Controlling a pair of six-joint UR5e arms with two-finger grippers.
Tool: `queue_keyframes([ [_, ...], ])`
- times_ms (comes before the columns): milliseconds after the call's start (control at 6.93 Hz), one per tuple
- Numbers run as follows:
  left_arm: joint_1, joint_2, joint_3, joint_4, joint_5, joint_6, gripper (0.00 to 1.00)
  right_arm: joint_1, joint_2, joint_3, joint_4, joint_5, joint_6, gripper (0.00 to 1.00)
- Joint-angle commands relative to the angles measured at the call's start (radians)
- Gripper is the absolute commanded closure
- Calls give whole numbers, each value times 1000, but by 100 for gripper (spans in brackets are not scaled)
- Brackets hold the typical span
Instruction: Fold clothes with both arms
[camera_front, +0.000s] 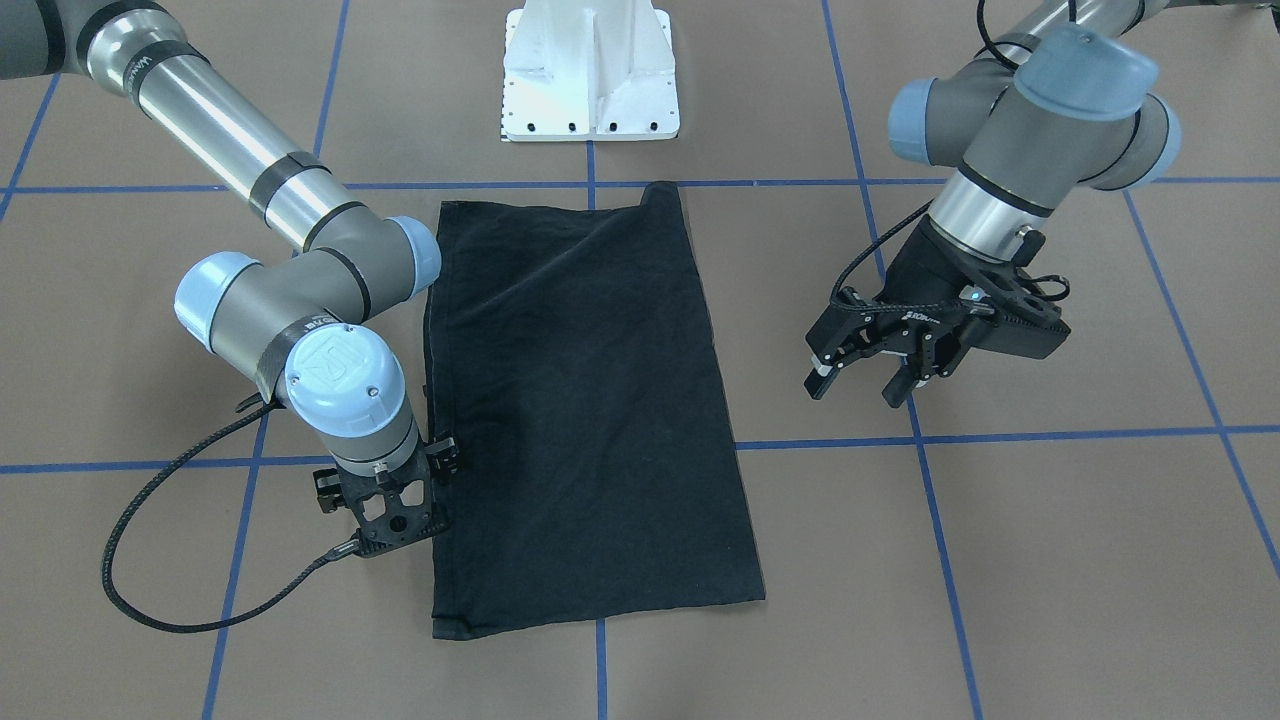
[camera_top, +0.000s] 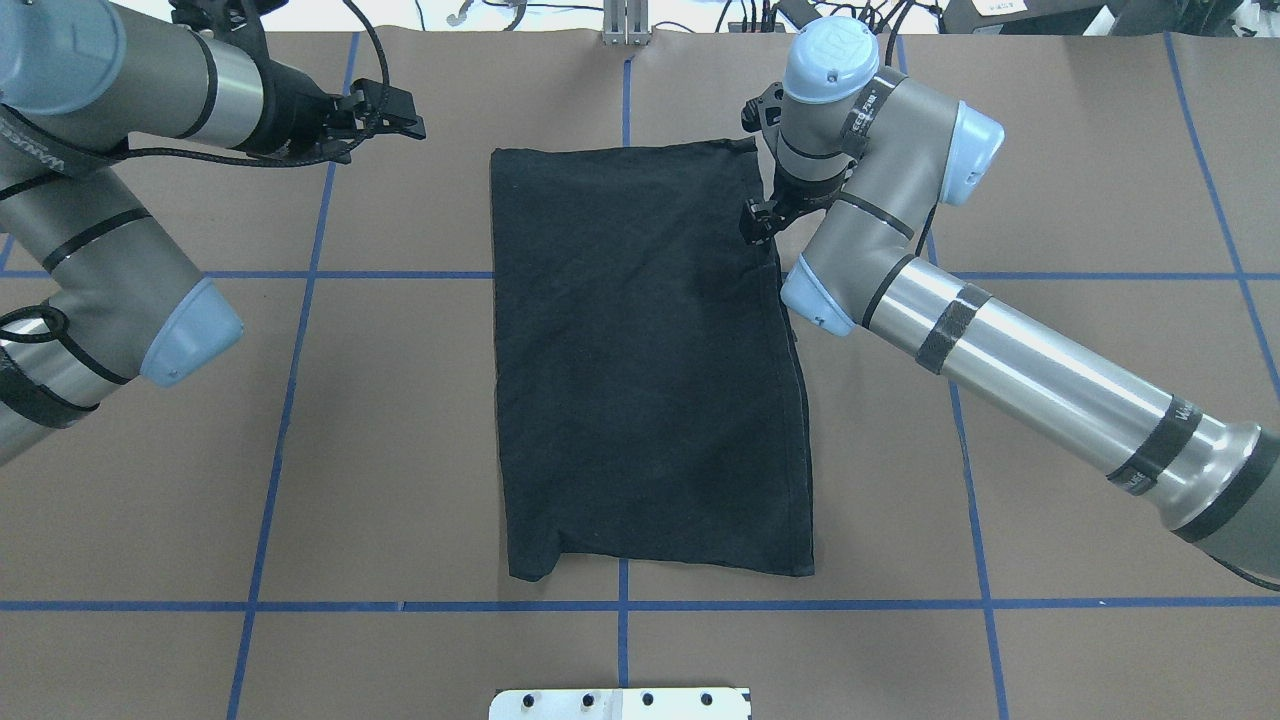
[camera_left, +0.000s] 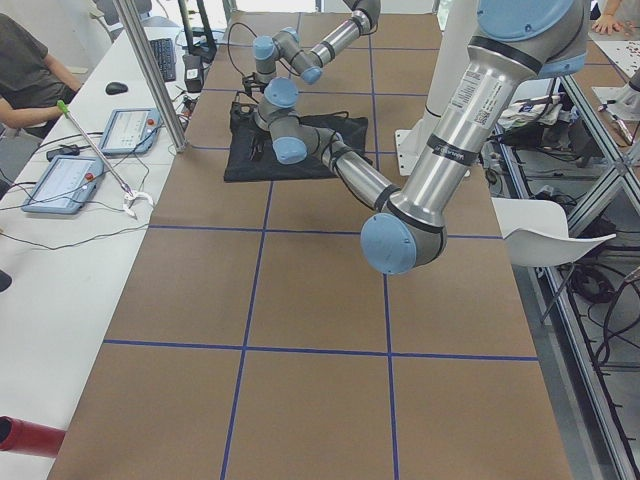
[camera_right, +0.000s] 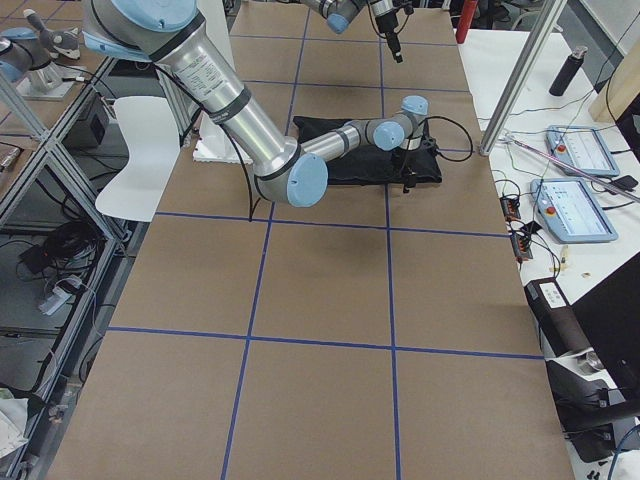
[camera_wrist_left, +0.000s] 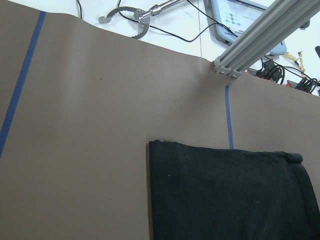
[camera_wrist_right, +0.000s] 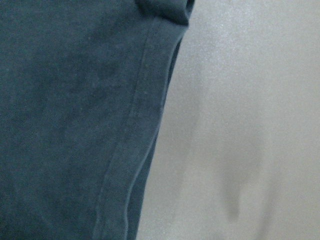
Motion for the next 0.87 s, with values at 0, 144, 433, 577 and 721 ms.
queue_keyframes([
  [0,-3,-2,0,0,-3,1,0,24,2,2,0,38,-2,0],
  [144,-3,-1,-3,0,-5,0,0,39,5,18,-6,103,0,0],
  [433,-5,5,-20,3,-14,0,0,55,-23,114,-6,205,108,0],
  [577,-3,14,-47,30,-68,-2,0,55,-56,184,-3,237,185,0],
  [721,1,19,-83,49,-137,-17,0,55,-82,250,-3,295,254,0],
])
